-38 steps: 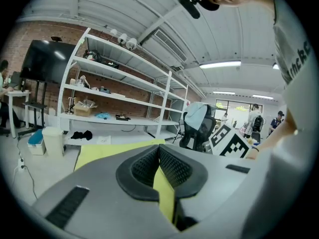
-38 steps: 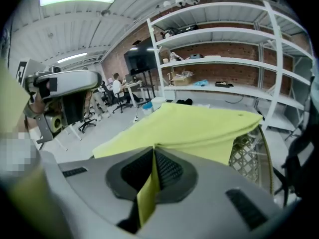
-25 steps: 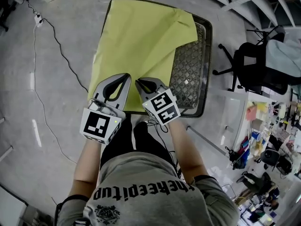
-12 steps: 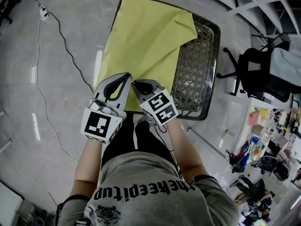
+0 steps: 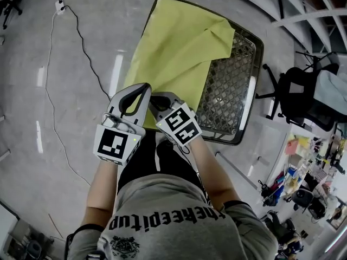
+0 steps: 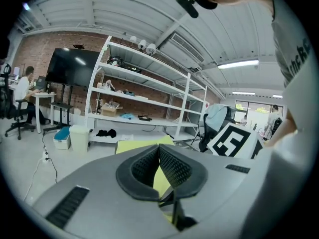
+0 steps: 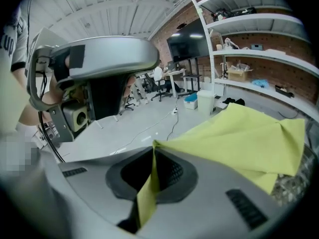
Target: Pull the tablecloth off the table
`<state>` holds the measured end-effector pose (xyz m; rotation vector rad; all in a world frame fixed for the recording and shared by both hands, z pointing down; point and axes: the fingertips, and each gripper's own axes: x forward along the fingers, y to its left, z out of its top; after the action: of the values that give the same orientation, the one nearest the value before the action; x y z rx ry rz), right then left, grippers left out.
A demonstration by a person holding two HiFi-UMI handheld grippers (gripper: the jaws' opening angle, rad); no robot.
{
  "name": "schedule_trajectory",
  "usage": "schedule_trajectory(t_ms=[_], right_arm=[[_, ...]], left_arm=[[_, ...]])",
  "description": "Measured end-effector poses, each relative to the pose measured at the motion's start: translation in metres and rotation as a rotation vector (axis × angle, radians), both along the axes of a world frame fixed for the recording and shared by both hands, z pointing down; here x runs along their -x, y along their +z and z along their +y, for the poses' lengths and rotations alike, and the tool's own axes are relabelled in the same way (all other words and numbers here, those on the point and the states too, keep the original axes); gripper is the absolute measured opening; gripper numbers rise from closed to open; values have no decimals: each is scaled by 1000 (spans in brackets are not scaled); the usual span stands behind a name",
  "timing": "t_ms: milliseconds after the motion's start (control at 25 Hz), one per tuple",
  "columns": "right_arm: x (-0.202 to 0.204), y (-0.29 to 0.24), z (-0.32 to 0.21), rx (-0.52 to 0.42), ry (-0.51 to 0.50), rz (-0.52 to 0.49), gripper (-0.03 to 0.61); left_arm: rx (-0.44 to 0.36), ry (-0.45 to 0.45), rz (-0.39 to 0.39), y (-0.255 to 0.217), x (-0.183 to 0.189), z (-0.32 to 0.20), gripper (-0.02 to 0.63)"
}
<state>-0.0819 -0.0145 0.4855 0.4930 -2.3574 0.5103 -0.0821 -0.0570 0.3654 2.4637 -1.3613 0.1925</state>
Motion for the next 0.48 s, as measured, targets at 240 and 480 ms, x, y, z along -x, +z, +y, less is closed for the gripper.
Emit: schedule_trajectory(t_ms=[240,480], right_arm=[[29,3,4,8,-62,-5,18],[53,12,11,33,-118,11,18]], left_arm=[[5,-53,-8,3,27,2,15],[19,-92,-2,8,45,6,15]])
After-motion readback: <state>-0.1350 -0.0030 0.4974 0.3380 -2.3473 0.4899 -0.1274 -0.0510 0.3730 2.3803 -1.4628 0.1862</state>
